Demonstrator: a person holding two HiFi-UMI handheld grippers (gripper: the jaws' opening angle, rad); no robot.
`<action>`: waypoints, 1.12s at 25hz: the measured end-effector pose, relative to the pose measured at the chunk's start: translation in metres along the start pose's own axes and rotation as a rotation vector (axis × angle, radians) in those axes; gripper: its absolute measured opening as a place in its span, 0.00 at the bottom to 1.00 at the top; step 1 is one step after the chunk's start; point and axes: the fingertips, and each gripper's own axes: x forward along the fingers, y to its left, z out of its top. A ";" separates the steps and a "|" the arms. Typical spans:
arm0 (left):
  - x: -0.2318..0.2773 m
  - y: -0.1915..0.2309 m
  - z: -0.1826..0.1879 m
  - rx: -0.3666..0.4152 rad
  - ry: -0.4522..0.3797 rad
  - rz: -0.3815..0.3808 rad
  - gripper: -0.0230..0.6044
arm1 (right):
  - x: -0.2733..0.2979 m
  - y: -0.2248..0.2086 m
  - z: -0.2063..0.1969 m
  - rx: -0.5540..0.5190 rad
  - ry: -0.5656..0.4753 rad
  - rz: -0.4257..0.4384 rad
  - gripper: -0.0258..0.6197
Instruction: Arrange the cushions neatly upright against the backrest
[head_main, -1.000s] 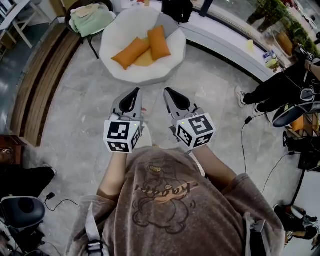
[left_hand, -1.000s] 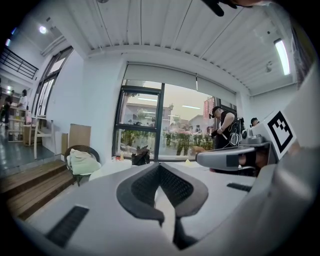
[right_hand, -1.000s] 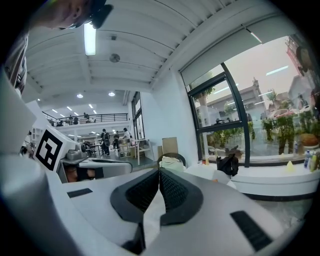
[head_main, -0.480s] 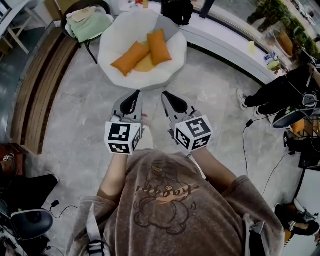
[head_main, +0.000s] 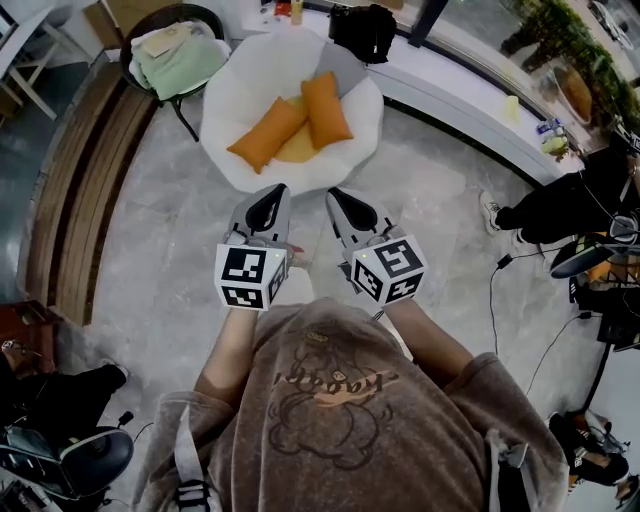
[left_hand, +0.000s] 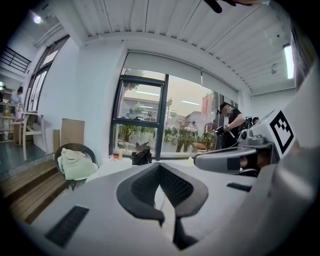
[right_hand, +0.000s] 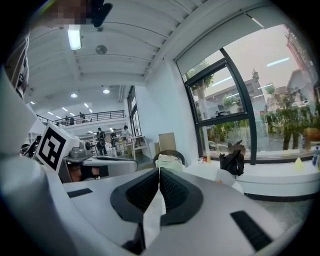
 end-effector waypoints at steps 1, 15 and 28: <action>0.005 0.006 0.002 0.002 0.005 -0.003 0.04 | 0.008 -0.003 0.003 0.002 0.001 -0.002 0.07; 0.082 0.088 0.029 0.019 0.040 -0.057 0.04 | 0.112 -0.051 0.035 0.020 0.013 -0.047 0.07; 0.125 0.122 0.042 0.021 0.052 -0.106 0.04 | 0.154 -0.079 0.053 0.026 0.014 -0.104 0.07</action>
